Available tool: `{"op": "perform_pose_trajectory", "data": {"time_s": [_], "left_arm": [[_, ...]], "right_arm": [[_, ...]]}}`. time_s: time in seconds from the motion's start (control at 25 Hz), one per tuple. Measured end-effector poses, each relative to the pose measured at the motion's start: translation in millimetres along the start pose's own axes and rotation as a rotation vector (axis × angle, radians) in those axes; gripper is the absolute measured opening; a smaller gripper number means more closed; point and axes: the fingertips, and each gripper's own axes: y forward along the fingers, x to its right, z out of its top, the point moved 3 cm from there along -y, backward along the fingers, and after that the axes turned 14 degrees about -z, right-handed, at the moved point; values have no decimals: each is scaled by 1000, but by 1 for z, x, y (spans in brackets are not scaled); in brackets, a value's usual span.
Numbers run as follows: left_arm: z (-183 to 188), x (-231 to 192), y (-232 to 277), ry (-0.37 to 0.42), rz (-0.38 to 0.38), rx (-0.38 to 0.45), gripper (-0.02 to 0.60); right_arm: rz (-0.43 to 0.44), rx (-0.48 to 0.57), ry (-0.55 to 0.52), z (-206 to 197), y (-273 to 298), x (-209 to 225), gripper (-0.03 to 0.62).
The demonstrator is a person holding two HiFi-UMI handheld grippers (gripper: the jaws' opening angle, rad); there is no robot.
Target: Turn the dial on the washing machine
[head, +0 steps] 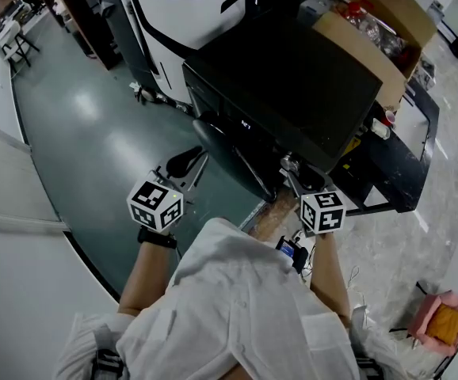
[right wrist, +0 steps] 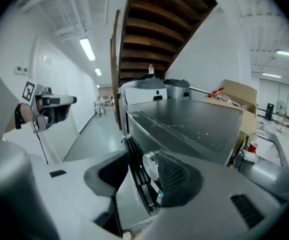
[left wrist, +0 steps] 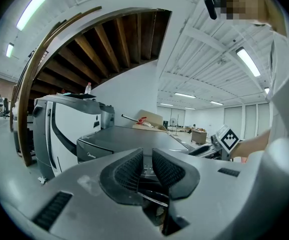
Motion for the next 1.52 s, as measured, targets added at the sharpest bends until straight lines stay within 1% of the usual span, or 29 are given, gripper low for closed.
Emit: {"op": "perform_pose_trajectory", "data": {"time_s": [0.12,0.2,0.32,0.44,0.56,0.6,0.64,0.8,1.16,1.52], "left_arm": [[0,-2,-6,1,18,3,60],[1,-4,-13,2,33,5,60],[5,-9,-25,5,62,9,60],[6,-16,-36,2,95,17,60],[9,-18,-41,5,106,23,60],[10,-18,-41,8,106,26,60],[12,-18,-42,11,106,28,60],[14,-16,-41,16,99,31,60],[13,-11,-38,17,88,31,60],[13,-8,-33,24,74,17,60]], "right_arm": [[-29,130,160,8,-28,25,179],[-83,200,215,11,-49,44,176],[-183,276,218,16,-79,67,147],[-262,344,213,21,-102,81,96],[-293,402,218,27,-116,85,19],[-293,416,216,29,-120,85,3],[-289,427,210,32,-122,83,2],[-273,442,155,41,-123,73,2],[-278,412,43,45,-117,62,0],[-245,421,42,48,-115,55,0]]}}
